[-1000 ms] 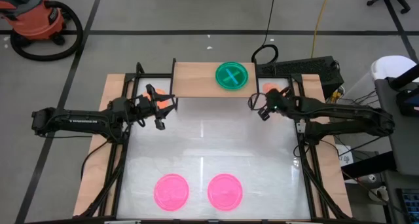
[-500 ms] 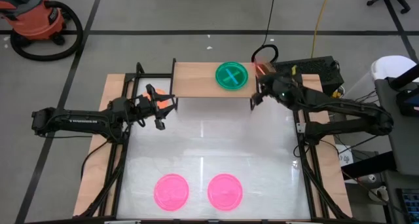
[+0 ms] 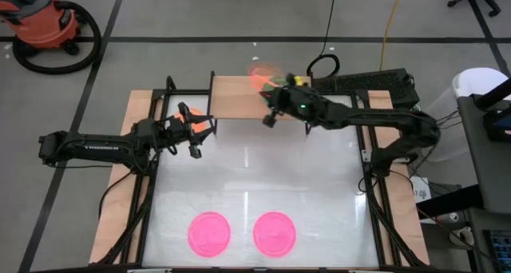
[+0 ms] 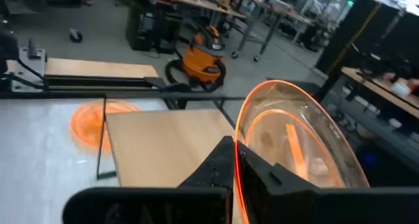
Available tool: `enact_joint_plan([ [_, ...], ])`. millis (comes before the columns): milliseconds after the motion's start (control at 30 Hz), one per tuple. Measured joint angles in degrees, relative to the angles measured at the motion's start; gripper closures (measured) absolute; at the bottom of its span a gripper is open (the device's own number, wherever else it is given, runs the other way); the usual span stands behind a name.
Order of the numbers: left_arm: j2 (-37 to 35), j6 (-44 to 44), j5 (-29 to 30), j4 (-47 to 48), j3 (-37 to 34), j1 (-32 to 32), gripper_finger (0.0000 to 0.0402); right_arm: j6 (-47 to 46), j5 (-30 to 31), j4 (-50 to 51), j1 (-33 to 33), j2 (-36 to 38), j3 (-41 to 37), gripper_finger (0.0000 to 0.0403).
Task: Place and stack plates onto a shelf
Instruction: Put the right orange transparent plate on the shelf
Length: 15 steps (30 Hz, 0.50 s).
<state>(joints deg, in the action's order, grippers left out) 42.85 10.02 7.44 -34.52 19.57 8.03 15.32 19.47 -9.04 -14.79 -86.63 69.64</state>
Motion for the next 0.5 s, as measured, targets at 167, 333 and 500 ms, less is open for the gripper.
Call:
enact_joint_plan([
  [167,0.0,0.3,0.0,0.0,0.0,0.0,0.0222,0.7,-4.0,-8.5,-0.5,-8.1,2.0,0.0403],
  [333,0.0,0.3,0.0,0.0,0.0,0.0,0.0222,3.5,-10.7,-17.1,-0.6,-14.4,2.0,0.0403],
  [500,0.0,0.3,0.0,0.0,0.0,0.0,0.0222,5.3,-12.3,-19.0,-0.7,-18.2,2.0,0.0403],
])
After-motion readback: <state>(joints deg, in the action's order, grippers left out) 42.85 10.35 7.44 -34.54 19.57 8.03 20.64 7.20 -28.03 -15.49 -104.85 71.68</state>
